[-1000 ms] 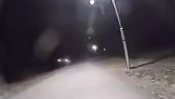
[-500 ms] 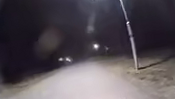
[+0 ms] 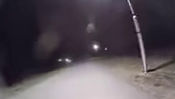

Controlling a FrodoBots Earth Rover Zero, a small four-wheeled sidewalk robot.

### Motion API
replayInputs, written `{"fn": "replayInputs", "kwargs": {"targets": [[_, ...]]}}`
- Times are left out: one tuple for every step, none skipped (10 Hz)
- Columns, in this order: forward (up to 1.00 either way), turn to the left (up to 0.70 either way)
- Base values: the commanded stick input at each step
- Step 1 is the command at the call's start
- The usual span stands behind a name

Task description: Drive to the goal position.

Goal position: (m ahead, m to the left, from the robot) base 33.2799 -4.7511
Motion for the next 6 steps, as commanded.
{"fn": "replayInputs", "kwargs": {"targets": [[1.00, 0.00], [1.00, 0.00], [1.00, 0.00], [1.00, 0.00], [1.00, 0.00], [1.00, 0.00]]}}
